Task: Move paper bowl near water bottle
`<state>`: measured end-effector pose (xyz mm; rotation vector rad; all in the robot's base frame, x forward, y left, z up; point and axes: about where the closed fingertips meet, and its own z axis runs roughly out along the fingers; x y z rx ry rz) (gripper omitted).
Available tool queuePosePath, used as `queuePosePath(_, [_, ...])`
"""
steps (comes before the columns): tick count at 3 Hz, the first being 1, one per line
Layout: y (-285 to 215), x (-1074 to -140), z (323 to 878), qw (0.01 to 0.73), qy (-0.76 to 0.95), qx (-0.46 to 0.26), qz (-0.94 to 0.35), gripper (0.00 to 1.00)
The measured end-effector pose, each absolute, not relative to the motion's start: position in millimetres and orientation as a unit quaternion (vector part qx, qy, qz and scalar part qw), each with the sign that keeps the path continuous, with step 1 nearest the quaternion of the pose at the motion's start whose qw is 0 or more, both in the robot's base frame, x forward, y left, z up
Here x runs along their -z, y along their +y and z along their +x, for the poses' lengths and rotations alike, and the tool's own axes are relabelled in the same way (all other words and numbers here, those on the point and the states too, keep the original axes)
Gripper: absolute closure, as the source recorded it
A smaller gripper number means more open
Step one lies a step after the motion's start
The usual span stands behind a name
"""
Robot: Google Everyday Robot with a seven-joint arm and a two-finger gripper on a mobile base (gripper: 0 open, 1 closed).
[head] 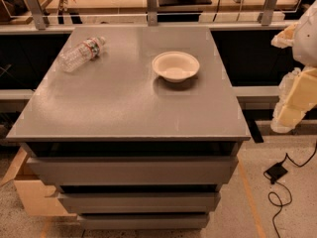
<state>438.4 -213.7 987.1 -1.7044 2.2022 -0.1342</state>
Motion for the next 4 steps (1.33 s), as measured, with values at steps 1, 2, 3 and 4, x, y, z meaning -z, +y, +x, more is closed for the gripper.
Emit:
queuePosePath(1, [-214, -987, 438, 0.176, 0.778, 0.047, -0.602, 0.0])
queuePosePath(2, [-200, -981, 451, 0.19, 0.762, 0.034, -0.618, 0.0])
queuePosePath(3, [-166, -966, 486, 0.222, 0.724, 0.0, -0.654, 0.0])
queuePosePath(4, [-115, -947, 531, 0.25, 0.671, -0.026, -0.698, 0.0])
